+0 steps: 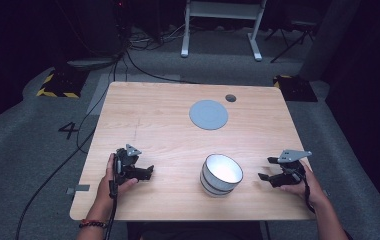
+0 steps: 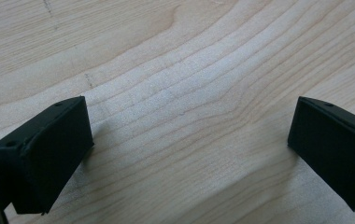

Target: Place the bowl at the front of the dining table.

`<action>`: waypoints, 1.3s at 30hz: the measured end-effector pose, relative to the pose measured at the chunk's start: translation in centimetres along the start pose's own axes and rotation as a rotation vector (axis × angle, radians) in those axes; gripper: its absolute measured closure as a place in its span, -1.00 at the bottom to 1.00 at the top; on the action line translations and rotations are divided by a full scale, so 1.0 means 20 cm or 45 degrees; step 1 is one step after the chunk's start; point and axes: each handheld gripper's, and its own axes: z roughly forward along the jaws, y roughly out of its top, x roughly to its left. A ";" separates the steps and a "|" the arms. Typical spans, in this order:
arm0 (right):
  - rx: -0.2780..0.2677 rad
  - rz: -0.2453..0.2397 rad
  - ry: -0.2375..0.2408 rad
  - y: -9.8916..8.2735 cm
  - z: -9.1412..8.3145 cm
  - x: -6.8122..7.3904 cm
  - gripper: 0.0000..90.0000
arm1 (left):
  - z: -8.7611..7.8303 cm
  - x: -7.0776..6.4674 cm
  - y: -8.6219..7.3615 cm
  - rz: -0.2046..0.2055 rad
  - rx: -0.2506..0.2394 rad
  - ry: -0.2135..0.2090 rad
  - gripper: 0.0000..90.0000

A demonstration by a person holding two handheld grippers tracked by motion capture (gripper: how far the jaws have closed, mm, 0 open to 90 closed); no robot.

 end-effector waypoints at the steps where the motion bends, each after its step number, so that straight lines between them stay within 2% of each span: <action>1: -0.015 0.001 0.010 0.01 0.00 0.01 -0.54 | 0.00 0.00 0.00 -0.001 0.000 -0.001 -1.00; 6: -0.033 -0.054 0.029 0.05 -0.03 0.07 -0.52 | 0.00 0.00 0.00 0.000 0.000 0.000 -1.00; 15: -0.085 -0.103 0.073 0.12 -0.08 0.15 -0.51 | 0.00 0.00 0.00 0.000 0.000 0.000 -1.00; 21: -0.118 -0.147 0.124 0.17 -0.12 0.21 -0.50 | 0.00 0.00 0.00 -0.001 0.000 -0.001 -1.00; 25: -0.111 -0.187 0.146 0.20 -0.12 0.27 -0.50 | 0.00 0.00 0.00 0.000 -0.001 0.000 -1.00; 32: -0.138 -0.247 0.191 0.25 -0.13 0.34 -0.50 | 0.00 0.00 0.00 0.000 0.000 -0.001 -1.00; 39: -0.164 -0.275 0.226 0.29 -0.13 0.40 -0.50 | 0.00 0.00 0.00 0.000 -0.001 -0.001 -1.00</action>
